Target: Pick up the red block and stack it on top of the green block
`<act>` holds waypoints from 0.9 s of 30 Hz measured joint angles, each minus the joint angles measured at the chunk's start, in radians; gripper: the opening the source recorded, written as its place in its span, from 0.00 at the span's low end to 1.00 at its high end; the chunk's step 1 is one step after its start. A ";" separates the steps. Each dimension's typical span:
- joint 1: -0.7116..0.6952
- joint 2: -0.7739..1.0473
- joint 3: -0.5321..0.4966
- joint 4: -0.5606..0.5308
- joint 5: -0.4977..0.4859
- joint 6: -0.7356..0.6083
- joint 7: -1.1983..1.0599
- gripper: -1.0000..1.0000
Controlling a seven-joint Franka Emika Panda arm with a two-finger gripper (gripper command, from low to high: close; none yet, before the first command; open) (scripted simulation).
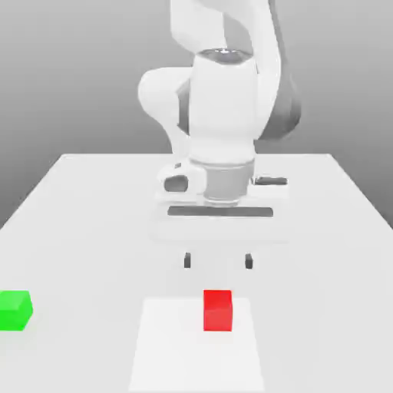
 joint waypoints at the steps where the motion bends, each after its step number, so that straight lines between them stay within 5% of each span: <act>1: -0.001 0.037 -0.001 -0.005 -0.003 0.030 0.004 0.50; 6: 0.021 0.219 -0.035 0.011 -0.060 0.183 0.047 0.50; 7: 0.033 0.254 -0.050 0.016 -0.070 0.212 0.054 0.00; 14: 0.035 0.262 -0.052 0.017 -0.075 0.219 0.059 0.00; 21: 0.025 0.040 -0.024 -0.013 -0.001 0.028 0.005 0.00; 27: -0.176 0.073 -0.185 0.123 0.047 -0.077 0.073 0.00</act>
